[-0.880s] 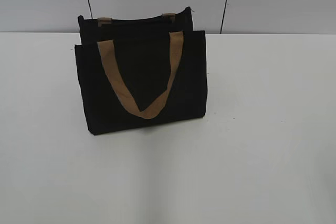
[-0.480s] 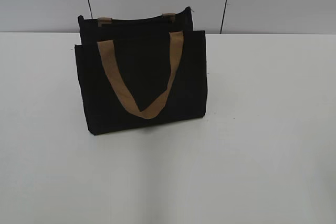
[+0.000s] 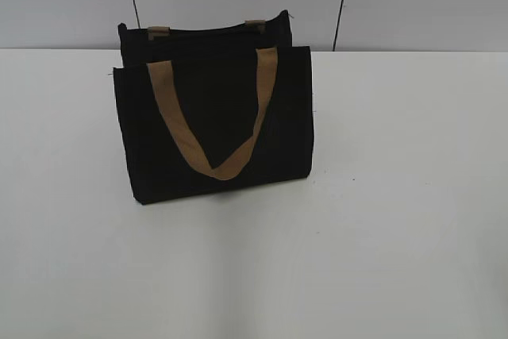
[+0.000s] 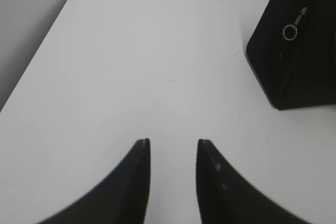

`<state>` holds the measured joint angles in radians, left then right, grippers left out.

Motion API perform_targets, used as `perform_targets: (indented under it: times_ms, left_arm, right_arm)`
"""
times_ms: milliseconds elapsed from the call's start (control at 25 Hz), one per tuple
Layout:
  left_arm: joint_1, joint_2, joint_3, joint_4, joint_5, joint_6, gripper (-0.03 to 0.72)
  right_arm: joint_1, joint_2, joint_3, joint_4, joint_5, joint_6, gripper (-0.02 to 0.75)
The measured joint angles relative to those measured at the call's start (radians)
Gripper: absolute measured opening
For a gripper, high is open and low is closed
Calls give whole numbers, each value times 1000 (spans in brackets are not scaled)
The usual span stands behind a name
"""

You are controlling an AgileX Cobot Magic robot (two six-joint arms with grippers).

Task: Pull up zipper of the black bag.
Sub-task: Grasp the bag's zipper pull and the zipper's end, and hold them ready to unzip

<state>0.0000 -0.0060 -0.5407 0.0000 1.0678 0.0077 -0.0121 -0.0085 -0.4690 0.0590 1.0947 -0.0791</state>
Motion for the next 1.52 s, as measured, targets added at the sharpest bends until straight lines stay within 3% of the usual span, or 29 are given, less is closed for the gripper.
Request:
perform_targets:
  times_ms: [400,480,600,680,920,1160,1520]
  left_arm:
    - [0,0,0,0,0,0,238]
    - [0,0,0,0,0,0,308]
    - [0,0,0,0,0,0,512]
    - [0,0,0,9,0,0,603]
    - [0,3,-22,19,-70,0,603]
    - [-19,135,-23,39,-449,0,594]
    - [-69,619,162,122,-1254,0,589]
  right_arm:
    - [0,0,0,0,0,0,396]
    - [0,0,0,0,0,0,396]
    - [0,0,0,0,0,0,396]
    - [0,0,0,0,0,0,396]
    - [0,0,0,0,0,1,396]
    - [0,0,0,0,0,1,396]
    - [0,0,0,0,0,1,396]
